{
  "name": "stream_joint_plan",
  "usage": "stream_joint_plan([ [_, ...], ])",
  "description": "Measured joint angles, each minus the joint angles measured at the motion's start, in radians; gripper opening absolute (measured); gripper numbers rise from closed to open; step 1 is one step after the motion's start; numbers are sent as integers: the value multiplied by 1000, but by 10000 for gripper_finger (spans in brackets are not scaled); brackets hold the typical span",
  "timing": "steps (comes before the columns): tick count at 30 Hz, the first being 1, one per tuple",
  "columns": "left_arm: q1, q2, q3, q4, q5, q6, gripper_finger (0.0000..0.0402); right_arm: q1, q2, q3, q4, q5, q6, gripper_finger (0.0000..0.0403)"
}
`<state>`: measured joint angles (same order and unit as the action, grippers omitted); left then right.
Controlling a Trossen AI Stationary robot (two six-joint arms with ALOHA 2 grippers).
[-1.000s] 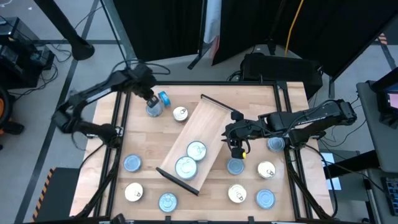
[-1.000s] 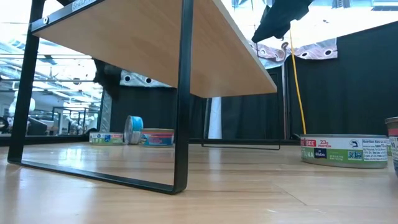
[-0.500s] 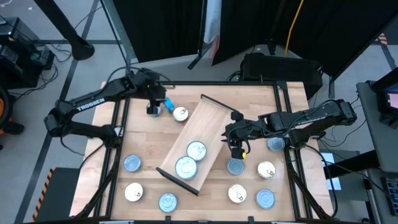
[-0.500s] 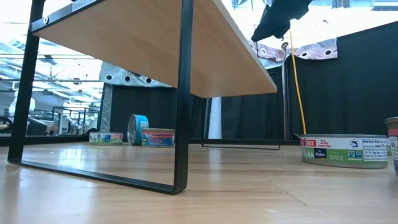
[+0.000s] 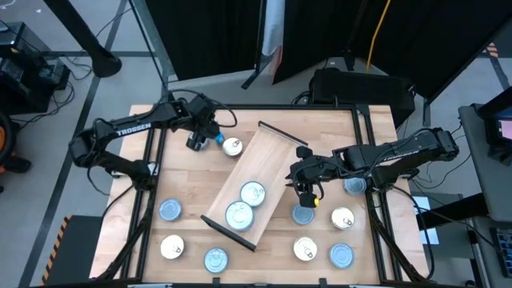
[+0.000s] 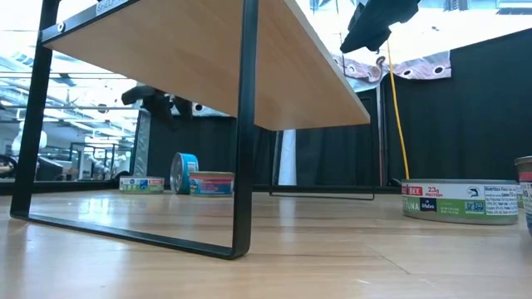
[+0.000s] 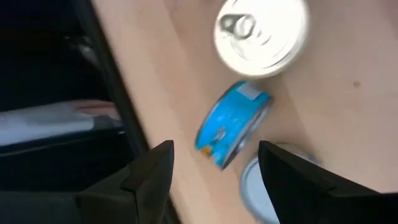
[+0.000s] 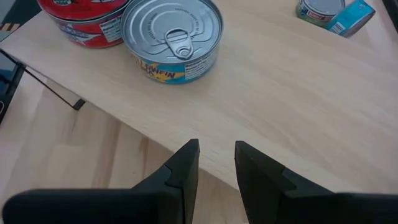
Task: Stack canned seafood by type on shelf
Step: Stack the light blue tuna can on top of the other light blue tuna can
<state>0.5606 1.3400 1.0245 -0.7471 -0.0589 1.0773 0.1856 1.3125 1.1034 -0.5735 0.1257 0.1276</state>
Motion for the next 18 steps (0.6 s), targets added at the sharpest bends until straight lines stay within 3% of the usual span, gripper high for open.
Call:
stream_joint_plan([
  [5,2,39,0,-29,69,28,235,0,0,0,0,0,-8,95],
  [18,7,139,-1,-2,76,56,235,0,0,0,0,0,-8,95],
])
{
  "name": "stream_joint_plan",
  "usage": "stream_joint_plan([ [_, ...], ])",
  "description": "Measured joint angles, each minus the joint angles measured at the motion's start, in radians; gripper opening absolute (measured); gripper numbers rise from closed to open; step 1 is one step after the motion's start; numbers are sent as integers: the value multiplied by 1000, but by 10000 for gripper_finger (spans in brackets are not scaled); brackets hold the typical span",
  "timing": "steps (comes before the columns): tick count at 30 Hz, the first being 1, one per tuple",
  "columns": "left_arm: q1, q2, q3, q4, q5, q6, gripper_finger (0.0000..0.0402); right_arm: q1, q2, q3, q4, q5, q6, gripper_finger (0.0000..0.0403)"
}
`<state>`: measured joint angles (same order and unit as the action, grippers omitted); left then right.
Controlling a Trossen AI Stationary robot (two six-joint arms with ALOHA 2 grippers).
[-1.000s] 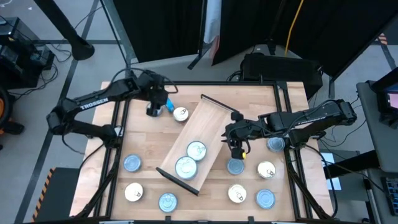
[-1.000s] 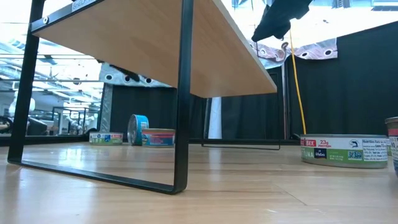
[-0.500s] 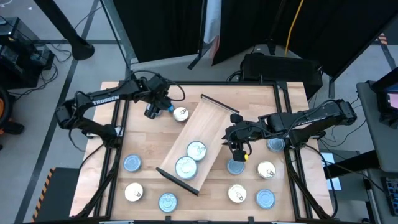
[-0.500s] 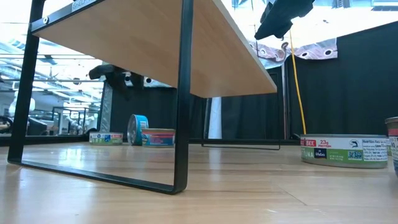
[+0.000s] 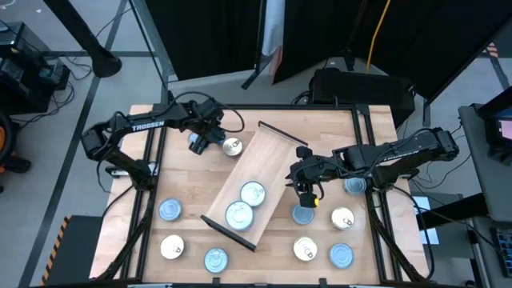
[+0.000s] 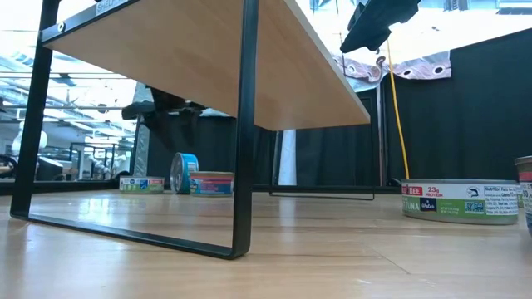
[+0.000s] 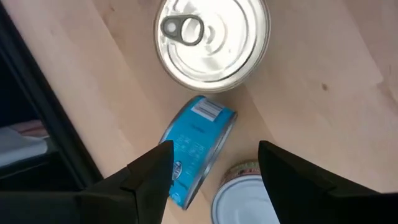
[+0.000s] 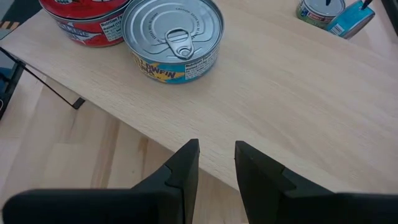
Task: Stack canned seafood by type on shelf
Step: Stack the light blue tuna can on top of the other light blue tuna can
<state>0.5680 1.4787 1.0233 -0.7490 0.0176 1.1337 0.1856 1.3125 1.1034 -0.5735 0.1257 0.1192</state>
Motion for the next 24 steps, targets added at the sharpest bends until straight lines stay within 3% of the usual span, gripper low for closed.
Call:
stream_joint_plan([
  [5,1,11,0,37,-24,-2,250,0,0,0,0,0,-1,95],
  [15,2,15,0,72,-52,99,358,0,0,0,-1,0,-11,95],
  [24,41,108,0,99,-117,187,366,0,0,0,-5,-1,-7,95],
])
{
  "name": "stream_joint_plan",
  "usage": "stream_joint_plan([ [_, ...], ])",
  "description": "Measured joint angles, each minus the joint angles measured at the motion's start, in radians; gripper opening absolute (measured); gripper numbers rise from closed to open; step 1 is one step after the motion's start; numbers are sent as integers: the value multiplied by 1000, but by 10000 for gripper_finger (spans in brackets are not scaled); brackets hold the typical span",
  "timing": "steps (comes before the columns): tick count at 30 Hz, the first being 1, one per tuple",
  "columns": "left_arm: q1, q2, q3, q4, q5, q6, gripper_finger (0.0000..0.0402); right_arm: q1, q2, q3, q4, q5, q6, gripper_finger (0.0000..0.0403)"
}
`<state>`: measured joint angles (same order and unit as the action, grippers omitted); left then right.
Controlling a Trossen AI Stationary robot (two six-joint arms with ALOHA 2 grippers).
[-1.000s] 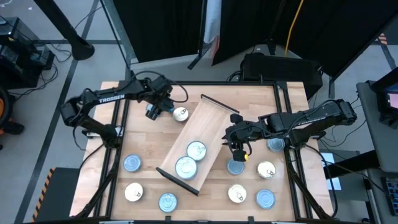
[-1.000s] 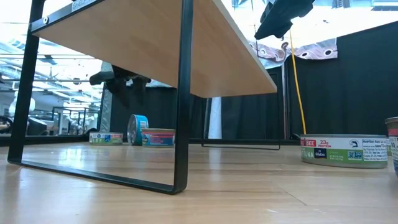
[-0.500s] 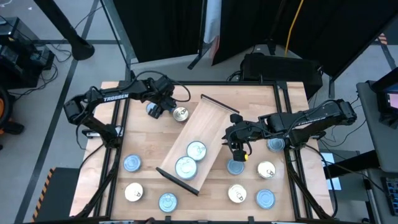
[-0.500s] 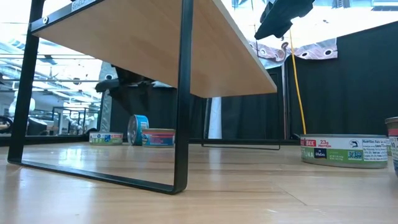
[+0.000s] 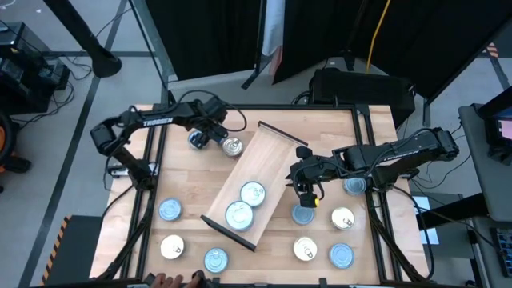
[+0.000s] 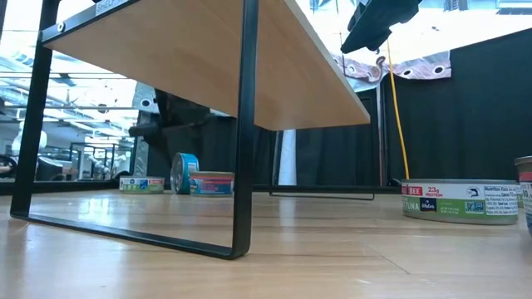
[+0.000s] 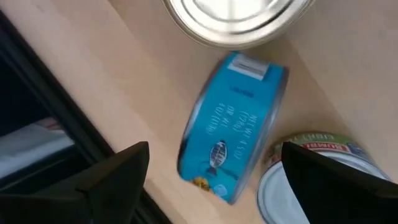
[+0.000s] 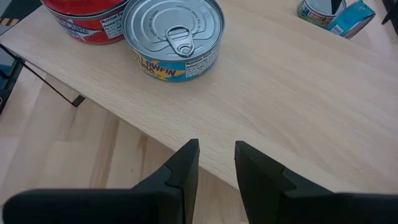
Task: Stack canned seafood by type on shelf
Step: Stack the light blue tuna can on top of the other light blue tuna can
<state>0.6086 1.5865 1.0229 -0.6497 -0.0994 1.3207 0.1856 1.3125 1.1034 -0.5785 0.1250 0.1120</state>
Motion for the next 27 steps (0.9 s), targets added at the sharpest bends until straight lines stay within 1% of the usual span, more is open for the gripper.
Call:
stream_joint_plan([
  [4,1,35,0,35,0,3,361,0,0,0,0,0,1,95],
  [8,0,47,0,69,2,8,339,0,0,0,0,0,0,95],
  [12,0,47,0,46,1,24,292,0,0,0,-1,0,1,95],
  [17,-2,47,0,-17,-3,29,214,0,0,0,-1,0,1,95],
  [22,-18,47,0,-47,-7,26,139,0,0,0,-2,0,1,95],
  [25,-39,46,0,-48,-16,19,135,0,0,0,-2,0,1,95],
  [27,-57,44,0,-50,-44,-9,135,0,0,0,-2,0,1,95],
])
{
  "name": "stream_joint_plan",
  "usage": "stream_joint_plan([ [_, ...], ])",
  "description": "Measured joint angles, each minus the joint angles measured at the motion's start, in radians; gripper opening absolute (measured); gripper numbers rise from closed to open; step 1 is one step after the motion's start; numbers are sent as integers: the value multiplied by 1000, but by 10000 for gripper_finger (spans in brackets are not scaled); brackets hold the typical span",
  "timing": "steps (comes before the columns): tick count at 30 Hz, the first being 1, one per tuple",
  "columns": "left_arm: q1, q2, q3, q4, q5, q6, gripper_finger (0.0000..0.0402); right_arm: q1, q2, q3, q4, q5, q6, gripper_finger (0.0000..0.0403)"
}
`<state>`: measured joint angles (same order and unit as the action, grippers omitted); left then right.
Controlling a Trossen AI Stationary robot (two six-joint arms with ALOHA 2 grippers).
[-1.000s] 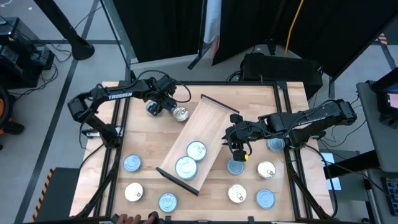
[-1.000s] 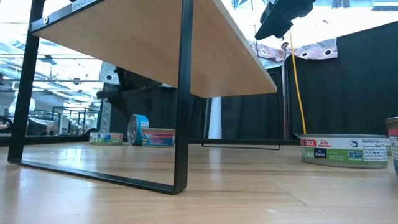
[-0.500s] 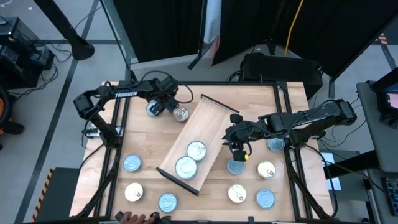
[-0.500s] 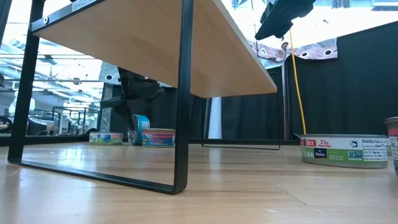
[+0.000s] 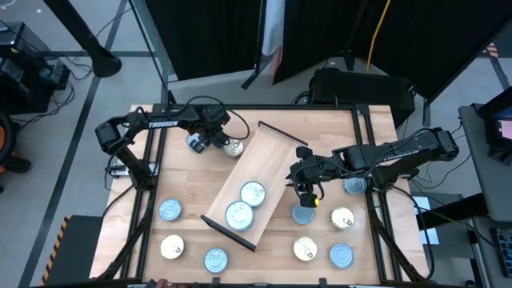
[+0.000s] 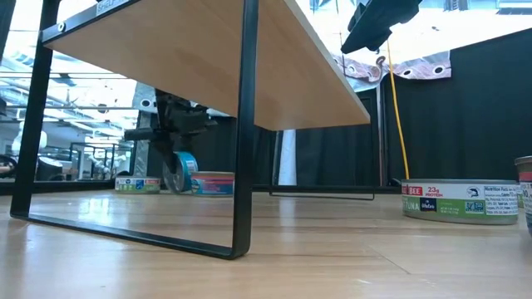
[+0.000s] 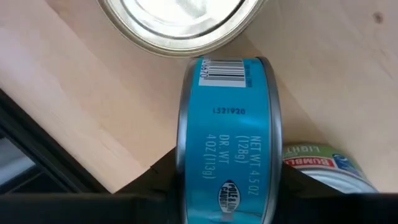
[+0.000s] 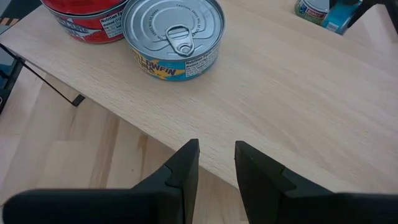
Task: Stack canned seafood by type on shelf
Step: Stack the light blue tuna can on top of the other light blue tuna can
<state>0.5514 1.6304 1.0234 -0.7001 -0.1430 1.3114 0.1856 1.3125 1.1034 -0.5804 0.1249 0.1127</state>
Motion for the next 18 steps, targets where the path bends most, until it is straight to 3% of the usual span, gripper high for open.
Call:
stream_joint_plan([
  [7,-84,-118,53,-63,-106,-269,135,0,0,0,0,5,-2,95],
  [13,-164,-335,122,-115,-90,-535,135,0,0,0,82,60,-40,95],
  [18,-229,-508,182,-98,25,-704,135,0,0,0,244,131,-114,95],
])
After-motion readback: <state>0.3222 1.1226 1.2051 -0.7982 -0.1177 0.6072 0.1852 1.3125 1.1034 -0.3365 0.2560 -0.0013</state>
